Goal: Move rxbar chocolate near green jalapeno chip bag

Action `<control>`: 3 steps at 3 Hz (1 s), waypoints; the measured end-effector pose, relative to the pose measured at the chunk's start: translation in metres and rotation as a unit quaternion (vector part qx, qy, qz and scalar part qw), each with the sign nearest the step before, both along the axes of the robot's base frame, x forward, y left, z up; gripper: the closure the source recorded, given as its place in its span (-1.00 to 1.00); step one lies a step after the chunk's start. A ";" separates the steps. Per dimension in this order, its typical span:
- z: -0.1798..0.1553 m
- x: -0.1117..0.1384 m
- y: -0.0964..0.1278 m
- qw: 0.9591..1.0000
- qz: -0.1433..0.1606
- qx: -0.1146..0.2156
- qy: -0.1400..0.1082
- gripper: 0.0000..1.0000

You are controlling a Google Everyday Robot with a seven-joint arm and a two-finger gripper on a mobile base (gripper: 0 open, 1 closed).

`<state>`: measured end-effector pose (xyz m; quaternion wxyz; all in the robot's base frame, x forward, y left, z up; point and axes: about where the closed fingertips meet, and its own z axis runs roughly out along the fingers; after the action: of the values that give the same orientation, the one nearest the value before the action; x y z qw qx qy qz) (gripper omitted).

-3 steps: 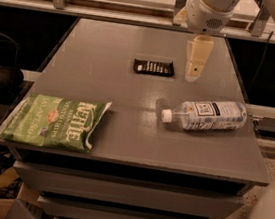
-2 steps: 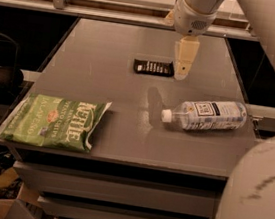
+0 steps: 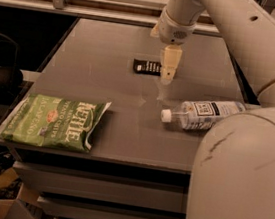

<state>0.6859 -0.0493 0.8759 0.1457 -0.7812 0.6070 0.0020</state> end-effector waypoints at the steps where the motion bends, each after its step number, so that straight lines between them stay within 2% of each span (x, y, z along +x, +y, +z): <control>1: -0.017 0.008 0.009 1.000 0.005 0.003 0.017 -1.00; 3: -0.049 0.012 0.011 0.999 0.006 0.000 0.053 -1.00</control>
Offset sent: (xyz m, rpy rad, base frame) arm 0.0067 0.0094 -0.0458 -0.0085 0.1275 0.0133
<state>0.6976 -0.0378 0.8274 0.1133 -0.7834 0.6095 0.0439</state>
